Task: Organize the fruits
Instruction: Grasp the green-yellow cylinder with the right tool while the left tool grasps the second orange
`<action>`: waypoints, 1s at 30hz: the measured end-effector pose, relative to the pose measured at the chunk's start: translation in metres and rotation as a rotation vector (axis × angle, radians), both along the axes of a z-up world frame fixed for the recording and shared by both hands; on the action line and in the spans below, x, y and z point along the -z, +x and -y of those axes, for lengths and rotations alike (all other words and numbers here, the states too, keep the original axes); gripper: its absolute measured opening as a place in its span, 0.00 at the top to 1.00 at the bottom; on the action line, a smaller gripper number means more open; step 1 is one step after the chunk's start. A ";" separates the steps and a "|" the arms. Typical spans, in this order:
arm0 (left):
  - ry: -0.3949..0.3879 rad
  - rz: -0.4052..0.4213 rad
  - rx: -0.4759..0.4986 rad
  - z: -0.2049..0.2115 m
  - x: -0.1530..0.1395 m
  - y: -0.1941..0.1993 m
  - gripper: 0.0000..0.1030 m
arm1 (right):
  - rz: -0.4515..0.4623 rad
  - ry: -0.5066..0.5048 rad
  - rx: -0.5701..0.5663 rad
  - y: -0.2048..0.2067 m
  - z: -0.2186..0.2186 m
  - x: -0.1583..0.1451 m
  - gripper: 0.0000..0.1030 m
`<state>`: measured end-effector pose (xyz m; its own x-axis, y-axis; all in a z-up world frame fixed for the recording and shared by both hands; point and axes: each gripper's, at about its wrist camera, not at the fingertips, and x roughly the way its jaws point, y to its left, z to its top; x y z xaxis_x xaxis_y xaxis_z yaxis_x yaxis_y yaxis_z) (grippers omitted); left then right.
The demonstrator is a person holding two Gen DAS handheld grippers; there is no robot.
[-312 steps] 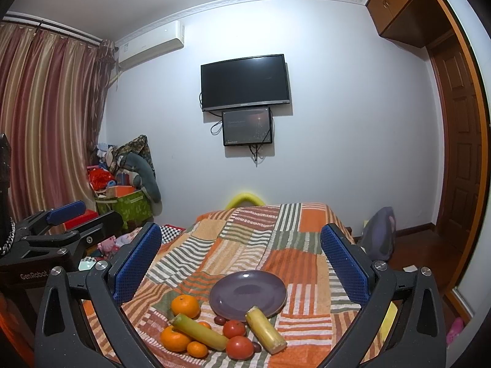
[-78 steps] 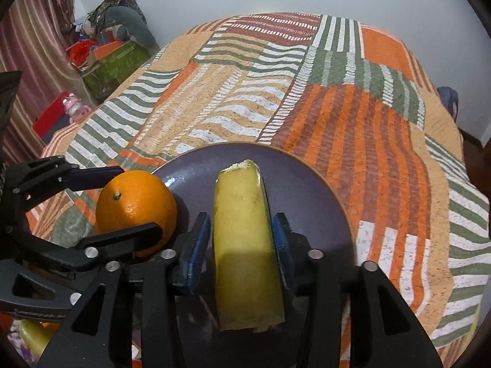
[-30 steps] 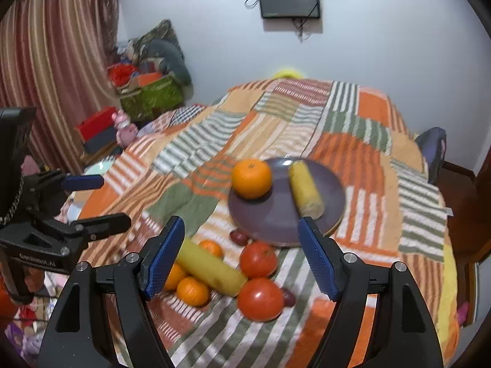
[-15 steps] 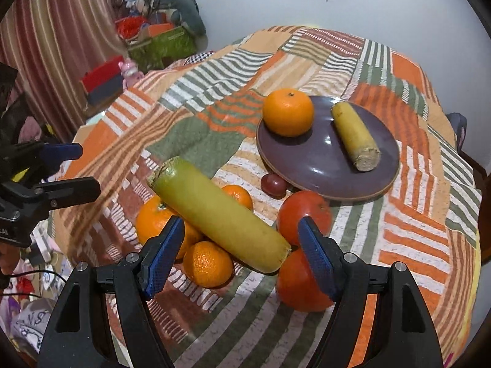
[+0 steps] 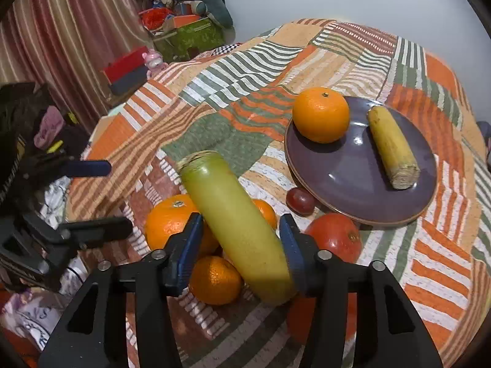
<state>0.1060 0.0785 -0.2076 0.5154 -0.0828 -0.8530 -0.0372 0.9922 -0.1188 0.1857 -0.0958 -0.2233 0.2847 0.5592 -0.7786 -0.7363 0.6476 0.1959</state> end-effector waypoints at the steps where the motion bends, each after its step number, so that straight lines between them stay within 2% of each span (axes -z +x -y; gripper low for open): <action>1: -0.002 -0.002 0.001 0.001 0.000 0.001 0.09 | -0.006 0.006 -0.003 0.000 -0.001 0.000 0.58; 9: -0.004 -0.005 0.042 0.016 0.003 0.011 0.09 | -0.012 0.017 0.049 -0.005 0.006 -0.003 0.64; 14: 0.000 -0.006 0.070 0.025 0.007 0.015 0.09 | -0.052 0.049 0.111 -0.006 0.024 -0.006 0.67; 22: -0.064 -0.039 0.054 0.022 0.019 0.027 0.10 | -0.053 0.068 0.132 -0.016 0.041 -0.012 0.68; 30: -0.088 -0.052 0.108 0.035 0.025 0.032 0.31 | -0.032 0.045 0.138 -0.012 0.036 -0.008 0.69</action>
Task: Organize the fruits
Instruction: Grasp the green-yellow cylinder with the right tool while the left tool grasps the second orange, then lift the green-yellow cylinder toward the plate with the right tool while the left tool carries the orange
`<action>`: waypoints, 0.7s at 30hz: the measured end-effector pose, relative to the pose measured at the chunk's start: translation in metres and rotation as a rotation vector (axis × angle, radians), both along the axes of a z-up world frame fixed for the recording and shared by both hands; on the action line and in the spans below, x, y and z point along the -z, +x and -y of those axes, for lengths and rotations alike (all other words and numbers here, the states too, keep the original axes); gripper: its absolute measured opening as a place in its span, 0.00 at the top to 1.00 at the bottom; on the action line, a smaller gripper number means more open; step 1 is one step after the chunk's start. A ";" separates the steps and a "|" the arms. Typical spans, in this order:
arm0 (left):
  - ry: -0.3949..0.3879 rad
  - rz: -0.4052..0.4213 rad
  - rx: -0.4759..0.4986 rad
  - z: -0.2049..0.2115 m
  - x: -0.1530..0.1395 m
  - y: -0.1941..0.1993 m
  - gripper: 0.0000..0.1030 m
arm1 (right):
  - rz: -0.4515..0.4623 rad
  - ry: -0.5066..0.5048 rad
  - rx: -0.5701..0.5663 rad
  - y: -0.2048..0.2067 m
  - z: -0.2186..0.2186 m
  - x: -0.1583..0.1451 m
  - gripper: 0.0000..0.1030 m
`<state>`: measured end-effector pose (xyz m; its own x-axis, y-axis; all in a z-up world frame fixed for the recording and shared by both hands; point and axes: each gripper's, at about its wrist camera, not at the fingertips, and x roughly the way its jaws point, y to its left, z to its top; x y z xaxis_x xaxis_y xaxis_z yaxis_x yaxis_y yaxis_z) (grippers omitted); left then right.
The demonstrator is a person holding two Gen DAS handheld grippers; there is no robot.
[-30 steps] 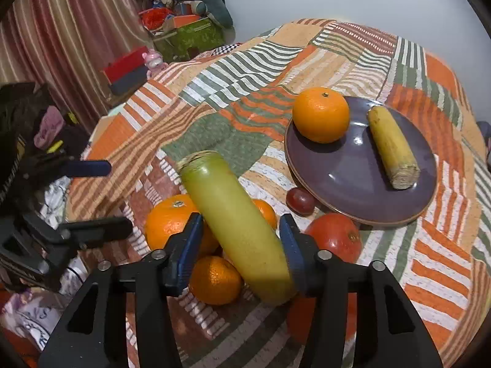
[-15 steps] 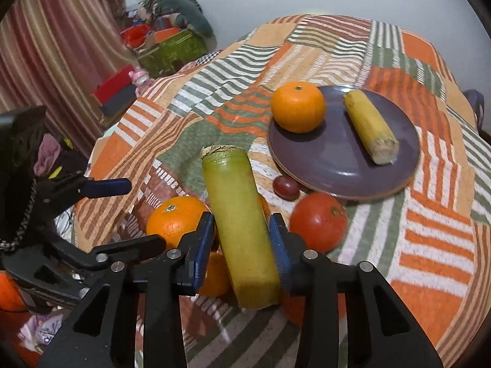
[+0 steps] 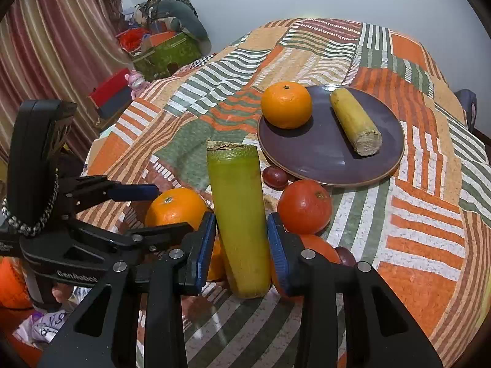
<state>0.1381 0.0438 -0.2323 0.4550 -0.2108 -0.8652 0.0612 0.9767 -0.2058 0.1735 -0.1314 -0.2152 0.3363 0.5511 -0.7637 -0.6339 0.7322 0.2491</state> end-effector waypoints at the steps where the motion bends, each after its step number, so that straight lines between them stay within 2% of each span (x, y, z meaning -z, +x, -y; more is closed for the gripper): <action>1: -0.005 0.002 0.004 0.001 0.000 0.001 0.33 | -0.003 0.001 0.000 0.001 0.000 0.000 0.69; 2: -0.014 0.001 0.010 0.001 0.000 0.002 0.37 | -0.005 0.002 -0.001 0.001 0.000 0.000 0.69; 8: -0.024 -0.006 -0.007 -0.004 -0.005 0.009 0.38 | -0.002 0.002 -0.007 0.000 0.002 0.000 0.69; 16: -0.008 0.045 -0.018 -0.004 -0.022 0.029 0.38 | 0.016 0.013 -0.028 -0.010 0.009 -0.004 0.69; 21: 0.004 0.077 0.022 0.010 -0.031 0.036 0.38 | 0.034 0.008 -0.048 -0.015 0.009 -0.005 0.69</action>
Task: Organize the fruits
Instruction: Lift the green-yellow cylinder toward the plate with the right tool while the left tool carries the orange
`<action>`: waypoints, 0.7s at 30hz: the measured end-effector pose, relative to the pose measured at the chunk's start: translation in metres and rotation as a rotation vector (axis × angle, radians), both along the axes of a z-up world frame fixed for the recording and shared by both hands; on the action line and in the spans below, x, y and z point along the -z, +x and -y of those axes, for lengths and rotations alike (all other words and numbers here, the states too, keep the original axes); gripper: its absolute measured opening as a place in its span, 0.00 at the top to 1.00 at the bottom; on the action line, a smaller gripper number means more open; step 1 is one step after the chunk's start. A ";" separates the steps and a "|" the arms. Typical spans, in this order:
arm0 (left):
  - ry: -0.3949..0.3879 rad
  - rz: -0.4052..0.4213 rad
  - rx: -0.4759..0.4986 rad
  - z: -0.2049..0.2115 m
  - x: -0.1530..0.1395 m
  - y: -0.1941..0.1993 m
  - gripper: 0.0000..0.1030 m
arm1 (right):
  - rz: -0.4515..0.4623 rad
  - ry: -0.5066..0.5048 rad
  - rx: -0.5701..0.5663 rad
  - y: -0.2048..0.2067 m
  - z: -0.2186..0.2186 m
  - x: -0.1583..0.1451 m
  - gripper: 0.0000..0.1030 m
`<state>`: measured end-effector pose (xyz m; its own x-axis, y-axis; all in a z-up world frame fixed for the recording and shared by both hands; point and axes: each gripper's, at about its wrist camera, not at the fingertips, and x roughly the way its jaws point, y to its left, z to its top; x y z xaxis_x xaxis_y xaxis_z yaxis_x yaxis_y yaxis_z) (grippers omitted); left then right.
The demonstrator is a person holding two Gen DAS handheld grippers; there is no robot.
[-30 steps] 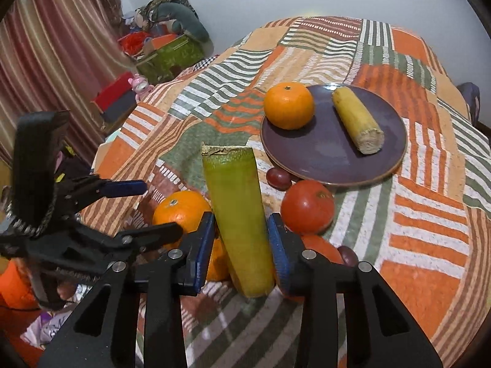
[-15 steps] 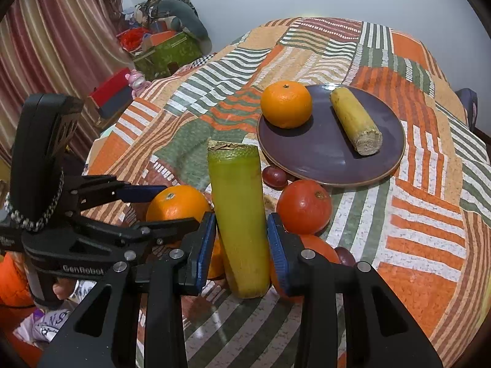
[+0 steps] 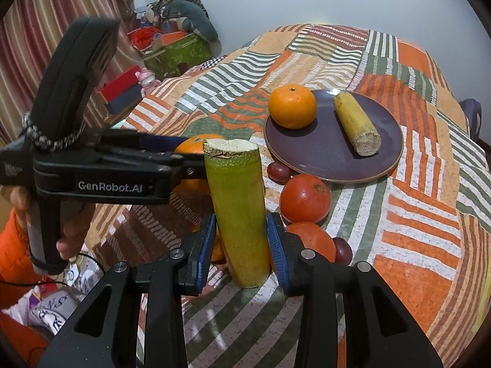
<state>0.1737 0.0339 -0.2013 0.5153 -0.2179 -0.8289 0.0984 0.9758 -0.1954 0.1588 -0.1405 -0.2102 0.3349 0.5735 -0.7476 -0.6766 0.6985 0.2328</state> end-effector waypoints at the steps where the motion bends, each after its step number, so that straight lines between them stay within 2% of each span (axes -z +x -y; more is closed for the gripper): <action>1: 0.009 0.007 0.006 0.003 -0.002 0.001 0.38 | 0.006 -0.006 0.004 0.000 0.000 0.000 0.69; 9: -0.006 0.001 0.005 0.001 -0.002 0.004 0.38 | 0.015 -0.028 -0.011 0.004 -0.004 0.003 0.66; 16: -0.002 0.001 -0.007 0.001 -0.001 0.008 0.38 | -0.043 -0.005 0.023 0.018 -0.009 0.008 0.66; 21: 0.002 0.005 -0.013 0.001 -0.001 0.010 0.38 | -0.049 -0.008 0.047 0.022 -0.014 0.010 0.67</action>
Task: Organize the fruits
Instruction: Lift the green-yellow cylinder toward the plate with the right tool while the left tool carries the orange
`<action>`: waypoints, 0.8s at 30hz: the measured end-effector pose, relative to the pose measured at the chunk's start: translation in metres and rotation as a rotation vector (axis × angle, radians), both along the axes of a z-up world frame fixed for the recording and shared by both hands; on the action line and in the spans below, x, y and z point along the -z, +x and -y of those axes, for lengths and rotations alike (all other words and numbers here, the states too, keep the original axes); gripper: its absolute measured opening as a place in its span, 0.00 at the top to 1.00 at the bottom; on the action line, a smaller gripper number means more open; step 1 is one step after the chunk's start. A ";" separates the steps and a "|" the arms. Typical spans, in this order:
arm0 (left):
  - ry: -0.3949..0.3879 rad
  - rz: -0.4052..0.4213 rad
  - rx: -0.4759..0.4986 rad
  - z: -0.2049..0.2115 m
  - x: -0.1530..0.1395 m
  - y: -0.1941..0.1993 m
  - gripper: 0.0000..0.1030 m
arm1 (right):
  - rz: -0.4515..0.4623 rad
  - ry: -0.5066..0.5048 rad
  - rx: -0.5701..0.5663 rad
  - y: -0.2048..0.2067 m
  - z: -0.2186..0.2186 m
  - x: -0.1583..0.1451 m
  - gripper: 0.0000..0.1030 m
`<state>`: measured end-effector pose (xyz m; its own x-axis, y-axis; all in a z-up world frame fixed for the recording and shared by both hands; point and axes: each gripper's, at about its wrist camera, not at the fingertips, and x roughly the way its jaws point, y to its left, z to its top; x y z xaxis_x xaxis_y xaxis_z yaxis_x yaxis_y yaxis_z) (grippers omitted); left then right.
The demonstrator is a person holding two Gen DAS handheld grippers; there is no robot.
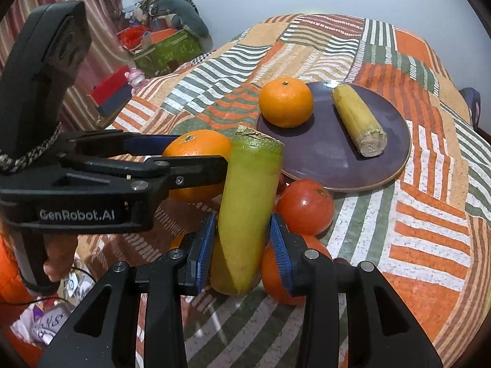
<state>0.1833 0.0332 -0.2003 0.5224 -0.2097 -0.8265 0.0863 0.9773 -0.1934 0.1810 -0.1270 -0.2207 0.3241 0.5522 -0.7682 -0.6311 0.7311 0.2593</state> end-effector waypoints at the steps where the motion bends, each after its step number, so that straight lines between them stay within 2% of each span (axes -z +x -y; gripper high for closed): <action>1: -0.004 -0.002 0.000 -0.001 0.000 0.000 0.38 | 0.000 0.000 0.008 0.001 0.000 0.001 0.67; 9: -0.017 0.025 -0.013 -0.009 -0.012 -0.005 0.38 | 0.010 0.015 0.018 0.001 0.002 -0.002 0.68; 14: -0.017 0.052 -0.031 -0.015 -0.022 -0.008 0.38 | 0.058 0.028 0.039 0.002 0.012 -0.017 0.70; 18: -0.017 0.066 -0.040 -0.018 -0.028 -0.009 0.38 | 0.102 -0.007 0.036 0.005 0.018 -0.027 0.70; 24: -0.022 0.060 -0.034 -0.017 -0.027 -0.011 0.38 | 0.119 -0.066 -0.003 -0.006 0.031 -0.026 0.71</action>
<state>0.1719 0.0502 -0.1737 0.5778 -0.2083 -0.7892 0.0650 0.9755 -0.2100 0.1749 -0.1576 -0.1949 0.4136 0.5031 -0.7588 -0.6568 0.7420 0.1340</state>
